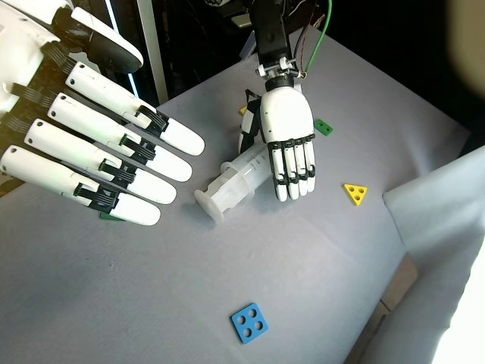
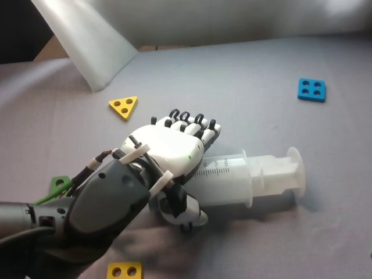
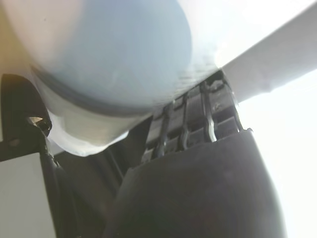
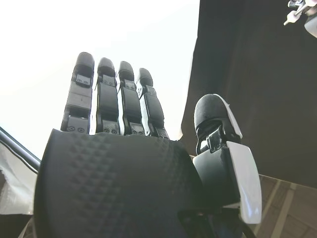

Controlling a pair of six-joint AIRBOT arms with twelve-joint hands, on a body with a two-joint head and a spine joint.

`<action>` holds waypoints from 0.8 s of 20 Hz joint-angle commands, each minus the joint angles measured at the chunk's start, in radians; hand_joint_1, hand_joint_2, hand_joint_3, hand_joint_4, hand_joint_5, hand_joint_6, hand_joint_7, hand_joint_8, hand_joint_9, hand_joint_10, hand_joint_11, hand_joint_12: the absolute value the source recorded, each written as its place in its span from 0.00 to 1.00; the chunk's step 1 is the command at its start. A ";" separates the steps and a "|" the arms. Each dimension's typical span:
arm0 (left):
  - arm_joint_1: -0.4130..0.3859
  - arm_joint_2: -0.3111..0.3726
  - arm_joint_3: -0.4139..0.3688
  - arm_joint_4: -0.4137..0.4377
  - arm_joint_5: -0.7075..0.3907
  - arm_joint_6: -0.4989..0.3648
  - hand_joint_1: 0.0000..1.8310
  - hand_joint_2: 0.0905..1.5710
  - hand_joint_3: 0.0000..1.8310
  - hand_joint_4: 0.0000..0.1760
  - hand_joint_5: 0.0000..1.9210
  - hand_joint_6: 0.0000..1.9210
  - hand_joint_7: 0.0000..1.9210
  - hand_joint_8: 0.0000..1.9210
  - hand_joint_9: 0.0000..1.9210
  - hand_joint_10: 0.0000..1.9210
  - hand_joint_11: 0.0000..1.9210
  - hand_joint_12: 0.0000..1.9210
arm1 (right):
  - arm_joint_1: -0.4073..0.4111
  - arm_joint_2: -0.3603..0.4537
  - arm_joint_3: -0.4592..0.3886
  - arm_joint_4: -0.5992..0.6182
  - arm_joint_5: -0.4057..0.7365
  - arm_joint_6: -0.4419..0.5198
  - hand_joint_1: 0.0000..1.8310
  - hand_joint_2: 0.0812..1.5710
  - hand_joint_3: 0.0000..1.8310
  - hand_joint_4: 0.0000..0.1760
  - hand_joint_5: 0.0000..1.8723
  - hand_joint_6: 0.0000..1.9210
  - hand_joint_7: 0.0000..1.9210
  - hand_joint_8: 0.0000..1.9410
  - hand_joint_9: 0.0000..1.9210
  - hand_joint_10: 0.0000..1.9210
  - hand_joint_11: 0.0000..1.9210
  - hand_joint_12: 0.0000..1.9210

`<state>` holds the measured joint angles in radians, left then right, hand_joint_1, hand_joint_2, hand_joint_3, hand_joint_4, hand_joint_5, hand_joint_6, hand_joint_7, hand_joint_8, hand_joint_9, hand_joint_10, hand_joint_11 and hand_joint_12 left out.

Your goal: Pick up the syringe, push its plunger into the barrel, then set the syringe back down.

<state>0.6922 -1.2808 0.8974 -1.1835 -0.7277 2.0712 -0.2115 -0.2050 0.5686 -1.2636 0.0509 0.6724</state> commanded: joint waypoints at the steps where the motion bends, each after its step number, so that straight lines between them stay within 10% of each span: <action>1: 0.000 -0.006 0.002 0.059 -0.049 0.001 0.50 0.59 0.00 0.00 0.00 0.00 0.00 0.00 0.01 0.00 0.00 0.12 | 0.010 0.002 -0.004 0.015 0.029 0.002 0.00 0.88 0.00 0.00 0.08 0.00 0.07 0.00 0.05 0.00 0.00 0.11; 9: 0.033 -0.015 -0.002 0.057 -0.067 -0.022 0.51 0.58 0.00 0.00 0.02 0.00 0.02 0.00 0.01 0.00 0.00 0.12 | 0.009 0.002 -0.006 0.015 0.029 0.002 0.00 0.89 0.00 0.00 0.08 0.00 0.07 0.00 0.05 0.00 0.00 0.12; 15: 0.036 -0.015 -0.003 0.057 -0.075 -0.030 0.62 0.74 0.00 0.00 0.34 0.02 0.36 0.02 0.34 0.04 0.10 0.48 | 0.009 0.013 -0.006 0.015 0.029 0.002 0.00 0.88 0.00 0.00 0.09 0.00 0.08 0.00 0.05 0.00 0.00 0.10; 16: 0.037 -0.015 -0.003 0.057 -0.076 -0.030 0.61 0.76 0.00 0.00 0.39 0.53 0.44 0.02 0.41 0.04 0.17 0.47 | 0.009 0.015 -0.007 0.015 0.029 0.003 0.00 0.88 0.00 0.00 0.09 0.00 0.08 0.00 0.05 0.00 0.00 0.10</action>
<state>0.7261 -1.2915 0.8940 -1.1587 -0.7765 2.0216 -0.2115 -0.1921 0.5636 -1.2636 0.0521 0.6727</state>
